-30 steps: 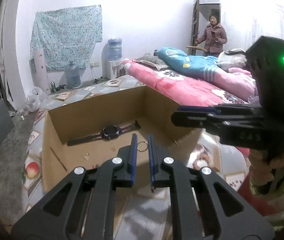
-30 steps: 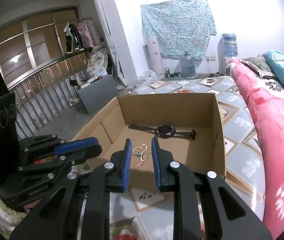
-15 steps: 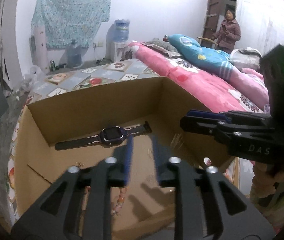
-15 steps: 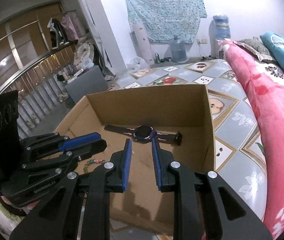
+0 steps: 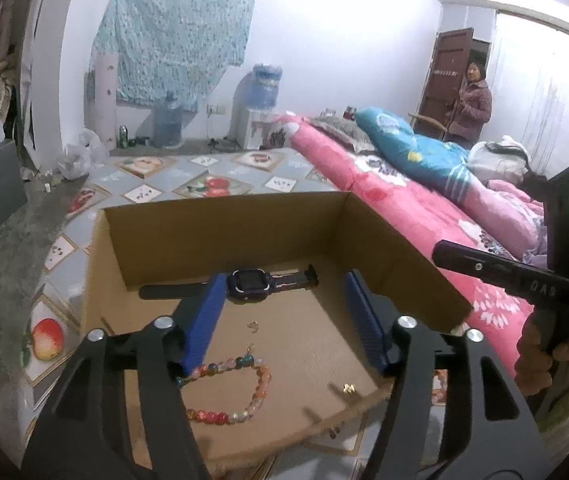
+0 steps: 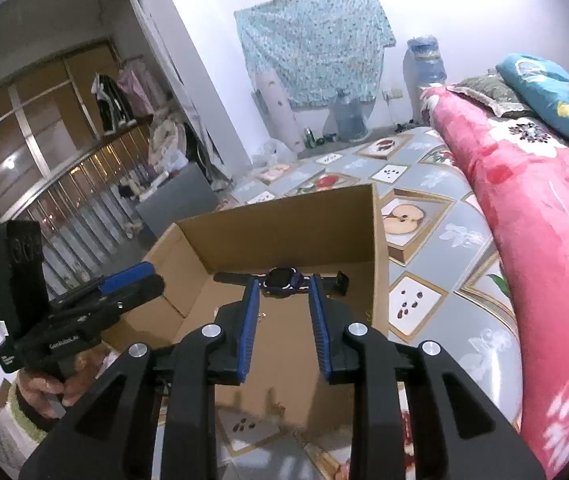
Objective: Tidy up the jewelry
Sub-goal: 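Withdraw the left tool from the box back over the table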
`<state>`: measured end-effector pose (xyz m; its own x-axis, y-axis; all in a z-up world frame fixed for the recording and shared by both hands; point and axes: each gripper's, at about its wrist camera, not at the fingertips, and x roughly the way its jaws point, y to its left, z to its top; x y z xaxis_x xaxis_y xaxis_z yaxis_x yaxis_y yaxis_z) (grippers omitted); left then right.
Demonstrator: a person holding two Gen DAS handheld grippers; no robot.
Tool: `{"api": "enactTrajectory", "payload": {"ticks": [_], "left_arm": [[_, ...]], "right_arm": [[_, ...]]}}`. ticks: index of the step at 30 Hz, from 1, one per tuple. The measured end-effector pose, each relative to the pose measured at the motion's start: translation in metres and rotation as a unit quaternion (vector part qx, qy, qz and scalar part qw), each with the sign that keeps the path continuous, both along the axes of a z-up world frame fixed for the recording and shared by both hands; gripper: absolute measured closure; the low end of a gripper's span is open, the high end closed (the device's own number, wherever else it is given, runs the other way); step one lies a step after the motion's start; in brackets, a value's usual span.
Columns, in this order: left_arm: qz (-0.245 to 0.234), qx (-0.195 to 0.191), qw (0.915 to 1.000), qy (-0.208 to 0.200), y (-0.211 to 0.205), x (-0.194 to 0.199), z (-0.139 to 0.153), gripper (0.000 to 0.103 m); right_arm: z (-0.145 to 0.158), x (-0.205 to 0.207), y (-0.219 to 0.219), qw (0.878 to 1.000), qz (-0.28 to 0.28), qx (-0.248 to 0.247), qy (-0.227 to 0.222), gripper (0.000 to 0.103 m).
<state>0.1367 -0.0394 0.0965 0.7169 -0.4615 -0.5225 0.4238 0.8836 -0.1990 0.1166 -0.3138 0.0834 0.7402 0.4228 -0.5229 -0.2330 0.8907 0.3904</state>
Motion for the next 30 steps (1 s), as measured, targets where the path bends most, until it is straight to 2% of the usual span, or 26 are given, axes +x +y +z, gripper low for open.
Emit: {"api": "enactTrajectory", "payload": {"ticks": [5,9,12,15,18,21,23,28,30], "left_arm": [[-0.006,-0.014,0.9996,-0.024,0.018,-0.034,0.009,0.03],[-0.018,-0.02,0.9992,-0.029,0.03,-0.061,0.009,0.025],[-0.029,-0.014,0.999,-0.03,0.033,-0.081,0.002,0.021],[-0.045,-0.002,0.9989,-0.011,0.034,-0.096,-0.015,0.019],[-0.047,0.017,0.9985,0.025,0.028,-0.105,-0.039,0.019],[-0.043,0.043,0.9959,0.067,0.019,-0.109,-0.066,0.019],[-0.039,0.071,0.9937,0.077,0.013,-0.111,-0.08,0.019],[-0.028,0.143,0.9849,0.093,0.004,-0.108,-0.108,0.019],[-0.026,0.158,0.9829,0.091,0.003,-0.107,-0.113,0.019]], "right_arm": [[0.005,-0.034,-0.013,1.0,-0.007,0.011,-0.019,0.073],[0.0,-0.064,-0.02,0.999,-0.013,0.013,-0.026,0.073],[-0.01,-0.083,-0.022,1.0,-0.016,0.016,-0.013,0.073],[-0.03,-0.093,-0.019,1.0,-0.012,0.019,0.018,0.073],[-0.056,-0.094,-0.009,0.998,-0.004,0.016,0.061,0.073],[-0.078,-0.089,0.006,0.996,-0.005,-0.019,0.092,0.073],[-0.089,-0.081,0.016,0.993,-0.003,-0.041,0.11,0.073],[-0.101,-0.059,0.033,0.987,0.0,-0.109,0.121,0.073],[-0.103,-0.051,0.038,0.984,0.004,-0.13,0.12,0.073]]}}
